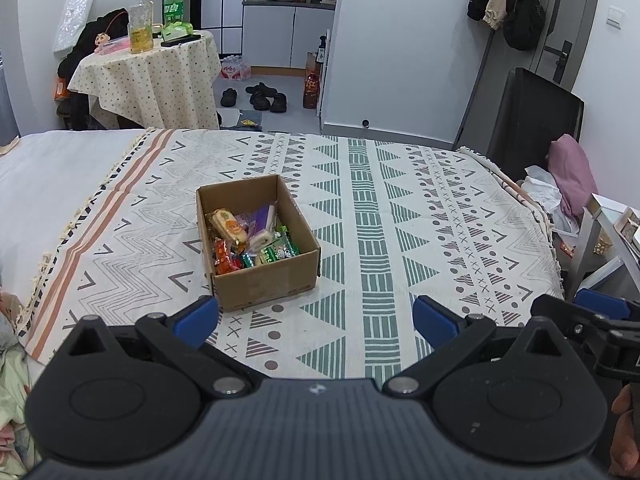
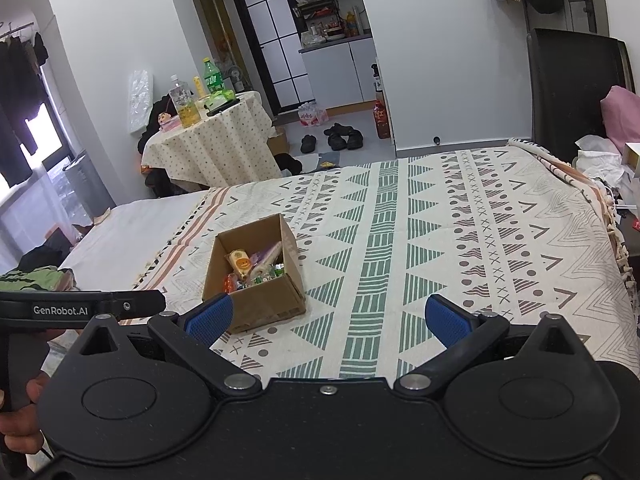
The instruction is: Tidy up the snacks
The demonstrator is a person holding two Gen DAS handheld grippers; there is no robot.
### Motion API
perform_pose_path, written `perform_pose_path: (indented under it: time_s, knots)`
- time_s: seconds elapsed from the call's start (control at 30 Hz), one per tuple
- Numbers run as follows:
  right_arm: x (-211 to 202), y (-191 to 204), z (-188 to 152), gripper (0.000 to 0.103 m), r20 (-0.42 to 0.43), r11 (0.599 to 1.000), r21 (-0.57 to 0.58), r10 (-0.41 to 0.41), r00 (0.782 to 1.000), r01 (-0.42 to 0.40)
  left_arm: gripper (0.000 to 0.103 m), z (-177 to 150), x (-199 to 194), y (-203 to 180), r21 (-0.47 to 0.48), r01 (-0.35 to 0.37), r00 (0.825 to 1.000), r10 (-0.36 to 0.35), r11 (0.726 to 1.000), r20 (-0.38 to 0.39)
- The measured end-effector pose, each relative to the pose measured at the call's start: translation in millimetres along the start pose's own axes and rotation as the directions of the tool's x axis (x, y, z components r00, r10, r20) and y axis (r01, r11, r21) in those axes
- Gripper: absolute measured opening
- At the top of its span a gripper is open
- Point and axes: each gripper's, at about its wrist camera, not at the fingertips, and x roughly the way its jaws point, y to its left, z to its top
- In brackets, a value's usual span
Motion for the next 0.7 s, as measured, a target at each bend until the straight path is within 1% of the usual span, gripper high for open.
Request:
perform_pose_path:
  time_s: [0.4,0.53,0.7]
  knots:
    - [4,-5,-1,0.103,-0.004,1.0,0.009,0.002,1.0,-0.002,0.103,2,7,-5,0.015,-0.009,1.0,0.009,1.0,-0.018]
    - [4,-10,-1,0.103,-0.006,1.0,0.023,0.02,1.0,-0.02,0.103,3,7,-6,0.018,-0.009,1.0,0.009,1.0,-0.013]
    - [7,-14,-1,0.103,-0.012,0.999,0.032,0.016,1.0,-0.016,0.103,5,9,-11,0.032,-0.007,1.0,0.007,0.999,-0.012]
